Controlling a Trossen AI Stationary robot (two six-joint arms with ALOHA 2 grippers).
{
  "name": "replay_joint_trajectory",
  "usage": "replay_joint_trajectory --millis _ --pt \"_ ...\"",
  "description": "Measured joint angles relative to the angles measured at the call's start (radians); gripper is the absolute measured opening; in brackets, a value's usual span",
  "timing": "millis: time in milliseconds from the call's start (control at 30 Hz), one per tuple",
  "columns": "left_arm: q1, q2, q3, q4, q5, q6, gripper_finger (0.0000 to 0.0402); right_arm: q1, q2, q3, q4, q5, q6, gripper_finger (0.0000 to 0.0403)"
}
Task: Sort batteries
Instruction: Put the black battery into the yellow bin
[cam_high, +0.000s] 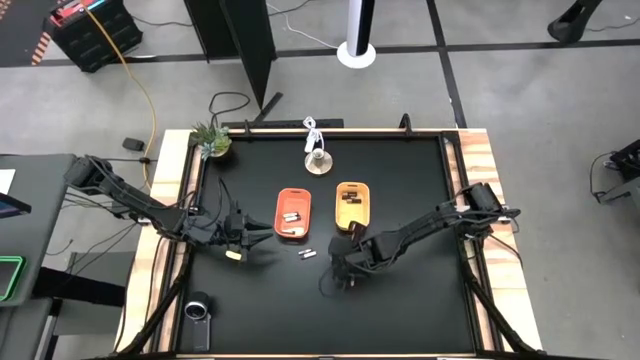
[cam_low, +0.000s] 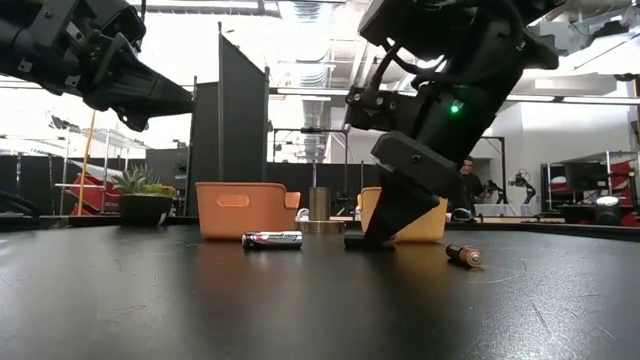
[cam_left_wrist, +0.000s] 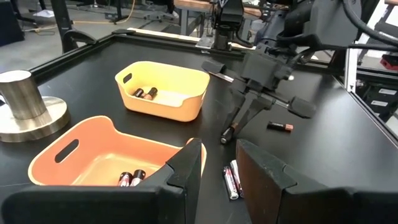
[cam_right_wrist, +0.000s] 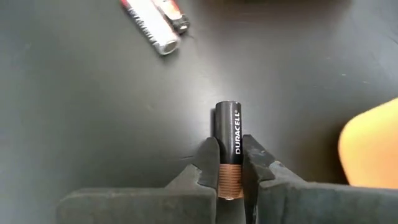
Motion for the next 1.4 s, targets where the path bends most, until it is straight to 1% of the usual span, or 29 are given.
replay_joint_trajectory --millis 233,433,767,967,1033,1133,1200,1267,1333,1400 --pt "0.000 0.000 0.000 0.001 0.000 0.017 0.0098 0.009 -0.013 -0.001 0.006 -0.009 -0.025 0.0035" --pt "0.000 0.000 0.000 0.001 0.000 0.018 0.0098 0.019 -0.055 -0.006 -0.004 -0.016 -0.067 0.0034" --pt "0.000 0.000 0.000 0.001 0.001 0.026 0.0098 0.024 -0.171 -0.004 -0.032 0.068 -0.148 0.0034" --pt "0.000 0.000 0.000 -0.020 0.021 0.059 0.0098 0.000 -0.298 -0.002 -0.214 0.201 -0.159 0.0035" --pt "0.000 0.000 0.000 -0.024 0.022 0.069 0.0098 -0.031 -0.335 -0.001 -0.296 0.218 -0.137 0.0035" --pt "0.000 0.000 0.000 -0.030 0.022 0.079 0.0098 -0.092 -0.358 -0.001 -0.393 0.215 -0.115 0.0037" --pt "0.000 0.000 0.000 -0.034 0.022 0.085 0.0098 -0.134 -0.355 -0.001 -0.414 0.188 -0.126 0.0046" --pt "0.000 0.001 0.000 -0.045 0.022 0.086 0.0098 -0.170 -0.344 -0.001 -0.418 0.165 -0.148 0.0063" --pt "0.000 0.001 0.000 -0.045 0.021 0.086 0.0101 -0.207 -0.320 -0.001 -0.412 0.151 -0.169 0.0090" --pt "0.000 0.000 0.000 -0.047 0.021 0.086 0.0108 -0.235 -0.298 -0.002 -0.407 0.138 -0.185 0.0126"
